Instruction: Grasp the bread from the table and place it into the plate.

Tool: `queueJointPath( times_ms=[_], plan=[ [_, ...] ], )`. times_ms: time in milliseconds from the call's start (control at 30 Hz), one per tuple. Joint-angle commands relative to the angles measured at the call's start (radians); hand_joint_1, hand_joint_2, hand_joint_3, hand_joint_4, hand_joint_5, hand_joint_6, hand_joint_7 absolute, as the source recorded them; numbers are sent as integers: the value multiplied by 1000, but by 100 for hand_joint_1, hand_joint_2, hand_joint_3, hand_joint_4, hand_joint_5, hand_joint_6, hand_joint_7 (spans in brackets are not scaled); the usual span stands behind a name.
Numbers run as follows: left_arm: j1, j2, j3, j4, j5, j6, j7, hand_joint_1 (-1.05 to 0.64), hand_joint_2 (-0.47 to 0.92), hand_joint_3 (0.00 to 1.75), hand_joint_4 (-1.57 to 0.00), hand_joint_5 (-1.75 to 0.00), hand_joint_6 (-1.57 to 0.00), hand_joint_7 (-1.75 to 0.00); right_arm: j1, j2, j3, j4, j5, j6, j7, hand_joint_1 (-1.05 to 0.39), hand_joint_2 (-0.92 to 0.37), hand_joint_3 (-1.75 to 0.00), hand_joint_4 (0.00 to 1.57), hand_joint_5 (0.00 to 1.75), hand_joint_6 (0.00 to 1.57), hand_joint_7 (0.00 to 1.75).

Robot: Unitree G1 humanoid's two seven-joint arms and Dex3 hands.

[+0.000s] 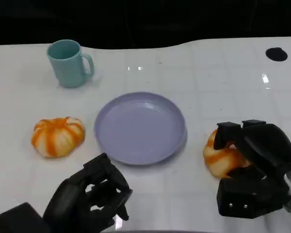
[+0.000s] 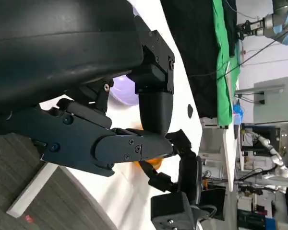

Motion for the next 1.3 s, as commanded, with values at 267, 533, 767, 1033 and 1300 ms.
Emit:
queueJointPath(
  times_ms=[267,533,767,1033,1300],
  plan=[
    [3,18,10,-17,-7,10,2,-52,92,41,-67,-175,-48,-165,-15,5,-45,-40,41,-17,-84,-10,-32,-128,92,175,77,169],
    [-3,19,5,-10,3,9,4,-51,92,43,-66,-175,-47,-166,-57,29,-96,-124,158,-91,-10,-7,-30,-134,98,175,75,175],
    [-2,17,3,-3,-1,-4,-3,-50,92,44,-65,-175,-45,-168,-121,91,-74,-112,179,-91,64,-10,-24,-143,98,175,76,175],
    [12,12,-2,-7,-11,0,-2,-48,92,45,-64,-175,-45,-168,-244,200,-43,30,189,-103,94,-13,-29,-138,96,175,75,175],
    [23,13,-4,-21,-19,13,-5,-48,92,44,-64,-175,-45,-168,-336,287,-28,180,191,-71,85,-14,-29,-138,94,175,75,175]
  ],
)
